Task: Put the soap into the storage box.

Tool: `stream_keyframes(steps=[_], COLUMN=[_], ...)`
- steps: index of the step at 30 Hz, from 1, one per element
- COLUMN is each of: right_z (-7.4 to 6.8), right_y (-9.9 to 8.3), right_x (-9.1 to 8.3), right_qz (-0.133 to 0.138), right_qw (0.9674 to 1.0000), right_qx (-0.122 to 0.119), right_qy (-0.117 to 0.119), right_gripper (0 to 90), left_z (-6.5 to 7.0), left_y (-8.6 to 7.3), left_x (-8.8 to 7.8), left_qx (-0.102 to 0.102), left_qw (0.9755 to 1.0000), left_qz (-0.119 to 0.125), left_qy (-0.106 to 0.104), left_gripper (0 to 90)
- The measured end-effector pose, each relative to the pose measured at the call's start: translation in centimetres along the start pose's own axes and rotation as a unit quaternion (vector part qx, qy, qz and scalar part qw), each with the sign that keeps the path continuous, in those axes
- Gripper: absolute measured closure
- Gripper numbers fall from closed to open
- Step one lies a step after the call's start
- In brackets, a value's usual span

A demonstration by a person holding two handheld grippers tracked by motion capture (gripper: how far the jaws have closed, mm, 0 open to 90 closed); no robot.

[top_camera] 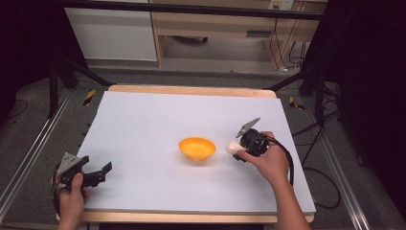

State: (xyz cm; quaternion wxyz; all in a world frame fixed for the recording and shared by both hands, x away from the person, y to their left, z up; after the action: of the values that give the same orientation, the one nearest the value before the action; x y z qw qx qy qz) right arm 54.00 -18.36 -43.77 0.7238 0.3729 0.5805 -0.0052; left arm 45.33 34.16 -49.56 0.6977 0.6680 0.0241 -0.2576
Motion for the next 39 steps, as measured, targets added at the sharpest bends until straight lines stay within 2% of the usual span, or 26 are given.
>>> stream_keyframes(steps=[14,20,24,39], right_z=[-0.4,-0.7,-0.9,-2.0], right_y=[2.9,4.2,4.9,7.2], right_x=[0.1,0.1,0.2,1.1], right_qz=[-0.001,0.004,0.003,0.004], right_qw=[0.9995,0.9986,0.9985,0.9960], right_qx=[-0.029,-0.051,-0.050,-0.082], right_qy=[0.012,0.015,0.021,0.033], right_gripper=[49.6,49.6,49.6,49.6], left_z=[-0.1,-0.1,-0.1,-0.1], left_y=[0.0,0.0,0.0,0.0], left_x=[-0.1,0.0,0.0,-0.1], left_qx=[-0.002,-0.004,-0.004,-0.006], left_qw=[1.0000,1.0000,1.0000,1.0000], left_qz=[0.003,0.003,0.003,0.004], left_qy=[-0.001,-0.001,-0.001,-0.002], left_gripper=[2.2,2.2,2.2,2.2])
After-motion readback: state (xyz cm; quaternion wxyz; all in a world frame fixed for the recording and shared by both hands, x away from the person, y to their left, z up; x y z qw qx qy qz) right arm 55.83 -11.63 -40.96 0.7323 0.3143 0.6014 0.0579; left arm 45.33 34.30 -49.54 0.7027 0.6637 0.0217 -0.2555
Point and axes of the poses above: each handheld gripper's, and its own axes: x roughly forward along the jaws, y roughly out of its top, z roughly to its right, the point moved 3 cm from there along x, roughly forward along the jaws, and after that the axes turned 4 degrees about z, right-handed, at the moved point
